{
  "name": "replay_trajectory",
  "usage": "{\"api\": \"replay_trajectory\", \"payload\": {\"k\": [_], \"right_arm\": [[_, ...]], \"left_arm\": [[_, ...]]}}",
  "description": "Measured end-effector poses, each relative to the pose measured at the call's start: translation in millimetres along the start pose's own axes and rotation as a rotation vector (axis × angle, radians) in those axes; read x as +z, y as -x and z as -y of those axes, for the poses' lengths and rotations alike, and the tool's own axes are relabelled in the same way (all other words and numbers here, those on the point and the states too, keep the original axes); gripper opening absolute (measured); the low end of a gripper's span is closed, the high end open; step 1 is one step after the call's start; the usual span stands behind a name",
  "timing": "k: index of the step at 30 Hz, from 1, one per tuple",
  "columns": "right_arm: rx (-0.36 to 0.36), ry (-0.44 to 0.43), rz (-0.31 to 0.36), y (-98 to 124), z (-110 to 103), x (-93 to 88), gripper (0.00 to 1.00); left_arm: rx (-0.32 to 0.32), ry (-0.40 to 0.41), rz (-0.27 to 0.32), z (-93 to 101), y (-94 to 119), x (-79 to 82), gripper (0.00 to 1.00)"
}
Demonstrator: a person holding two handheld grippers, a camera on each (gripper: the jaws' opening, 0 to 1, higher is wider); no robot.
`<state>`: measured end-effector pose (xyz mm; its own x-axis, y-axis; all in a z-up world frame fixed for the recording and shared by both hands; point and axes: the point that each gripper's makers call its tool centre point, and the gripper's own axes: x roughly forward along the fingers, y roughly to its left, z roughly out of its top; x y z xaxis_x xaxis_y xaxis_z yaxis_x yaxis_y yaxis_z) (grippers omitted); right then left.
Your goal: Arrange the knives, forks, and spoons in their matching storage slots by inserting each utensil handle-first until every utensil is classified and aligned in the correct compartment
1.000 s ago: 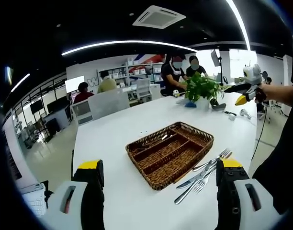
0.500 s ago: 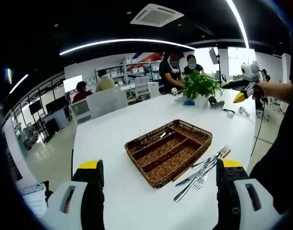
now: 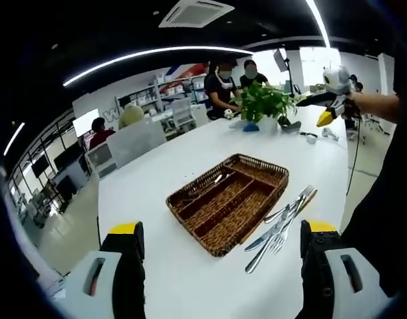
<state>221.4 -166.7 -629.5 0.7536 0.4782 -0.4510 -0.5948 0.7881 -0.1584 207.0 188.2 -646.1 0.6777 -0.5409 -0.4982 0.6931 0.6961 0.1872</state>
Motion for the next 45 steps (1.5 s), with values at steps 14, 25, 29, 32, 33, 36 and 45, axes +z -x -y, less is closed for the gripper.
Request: {"api": "replay_trajectory", "payload": {"k": [14, 25, 29, 32, 33, 36, 45], "right_arm": [[0.190, 0.097, 0.019, -13, -48, 2.6, 1.00], [0.313, 0.178, -0.016, -49, -88, 2.4, 0.93], [0.370, 0.215, -0.033, -62, -110, -3.7, 0.93], [0.410, 0.249, -0.052, -68, -124, -7.8, 0.90], [0.412, 0.267, -0.048, -71, -126, -8.3, 0.88], [0.424, 0.283, -0.065, -77, -132, -17.6, 0.79], [0.440, 0.343, -0.147, -96, -160, -49.2, 0.71]], "left_arm": [[-0.069, 0.002, 0.008, 9.3, -17, 12.2, 1.00], [-0.017, 0.072, 0.021, -14.1, 6, -11.6, 1.00], [-0.009, 0.095, 0.025, -29.6, 11, -24.8, 1.00], [-0.024, 0.111, 0.023, -32.4, 11, -27.5, 1.00], [-0.032, 0.113, 0.028, -32.7, 11, -27.6, 1.00], [-0.053, 0.110, 0.028, -33.7, 8, -28.0, 1.00], [-0.133, 0.139, 0.087, -33.5, 0, -34.7, 1.00]]}}
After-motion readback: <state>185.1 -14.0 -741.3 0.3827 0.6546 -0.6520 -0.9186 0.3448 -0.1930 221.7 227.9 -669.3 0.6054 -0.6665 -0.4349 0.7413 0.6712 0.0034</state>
